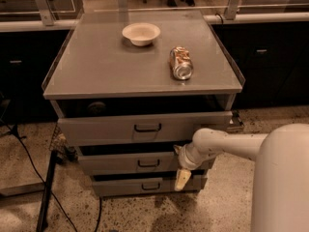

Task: Open middle drawer

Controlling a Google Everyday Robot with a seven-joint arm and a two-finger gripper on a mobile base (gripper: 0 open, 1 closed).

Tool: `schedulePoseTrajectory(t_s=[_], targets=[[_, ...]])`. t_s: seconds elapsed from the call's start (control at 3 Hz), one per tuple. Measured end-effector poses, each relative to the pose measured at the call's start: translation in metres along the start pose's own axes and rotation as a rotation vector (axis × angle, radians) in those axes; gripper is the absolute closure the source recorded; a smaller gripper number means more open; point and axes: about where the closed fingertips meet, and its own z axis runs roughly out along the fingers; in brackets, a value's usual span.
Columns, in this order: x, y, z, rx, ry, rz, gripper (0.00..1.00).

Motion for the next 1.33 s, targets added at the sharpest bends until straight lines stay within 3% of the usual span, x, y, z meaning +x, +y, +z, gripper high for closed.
schedulePoseTrajectory(t_s=[0.33, 1.0, 1.33], targets=[[-0.001, 0.015, -0.014, -0.058, 0.012, 0.001, 0.0], [0.007, 0.066, -0.05, -0.218, 0.027, 0.018, 0.0], [0.01, 0.079, -0.06, -0.246, 0.01, 0.022, 0.0]])
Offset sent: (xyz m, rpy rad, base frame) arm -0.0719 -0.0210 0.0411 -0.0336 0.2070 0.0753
